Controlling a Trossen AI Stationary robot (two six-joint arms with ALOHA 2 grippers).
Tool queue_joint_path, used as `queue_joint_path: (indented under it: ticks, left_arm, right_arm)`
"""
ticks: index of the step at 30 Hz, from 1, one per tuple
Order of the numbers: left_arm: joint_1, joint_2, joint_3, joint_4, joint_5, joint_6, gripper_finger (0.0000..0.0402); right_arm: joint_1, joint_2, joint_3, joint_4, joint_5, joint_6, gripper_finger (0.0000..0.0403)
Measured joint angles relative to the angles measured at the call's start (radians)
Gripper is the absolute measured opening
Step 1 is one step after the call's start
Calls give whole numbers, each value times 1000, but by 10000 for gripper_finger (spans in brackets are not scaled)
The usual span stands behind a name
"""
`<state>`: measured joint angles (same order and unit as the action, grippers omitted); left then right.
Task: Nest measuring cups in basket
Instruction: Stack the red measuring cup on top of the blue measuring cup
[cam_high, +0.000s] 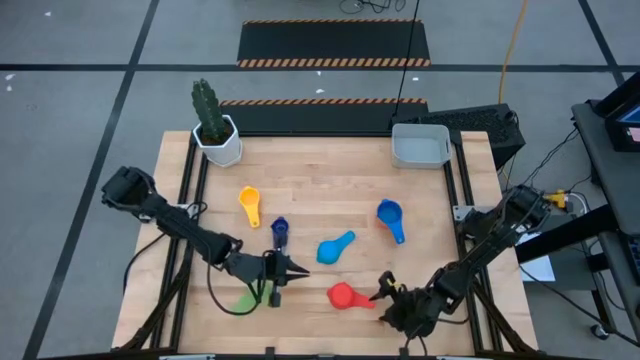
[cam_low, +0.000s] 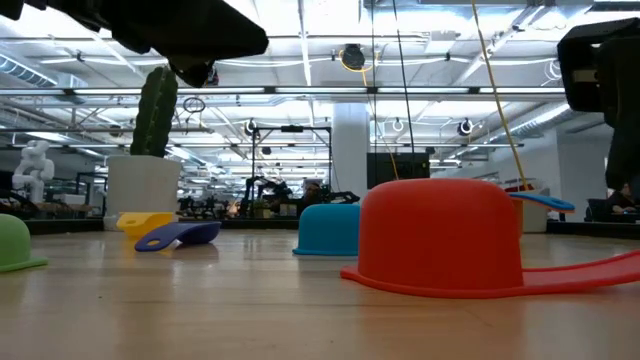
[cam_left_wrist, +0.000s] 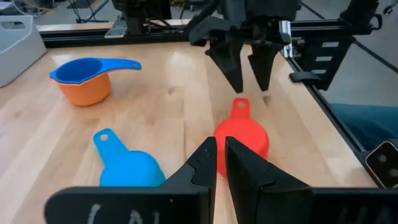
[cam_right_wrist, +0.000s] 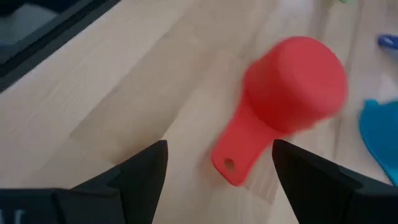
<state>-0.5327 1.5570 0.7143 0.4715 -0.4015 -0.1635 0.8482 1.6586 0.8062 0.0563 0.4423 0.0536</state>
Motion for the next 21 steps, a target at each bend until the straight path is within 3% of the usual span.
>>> queue_joint_path:
  ticks: [5, 11, 21]
  left_arm:
    - [0, 51, 0, 116, 0, 1, 37]
    - [0, 60, 0, 131, 0, 3, 37]
    - [0, 60, 0, 129, 0, 28, 37]
  right_arm:
    - [0, 28, 0, 18, 14, -124, 281]
    - [0, 29, 0, 5, 108, -217, 277]
    - [-3, 29, -4, -19, 105, -246, 219]
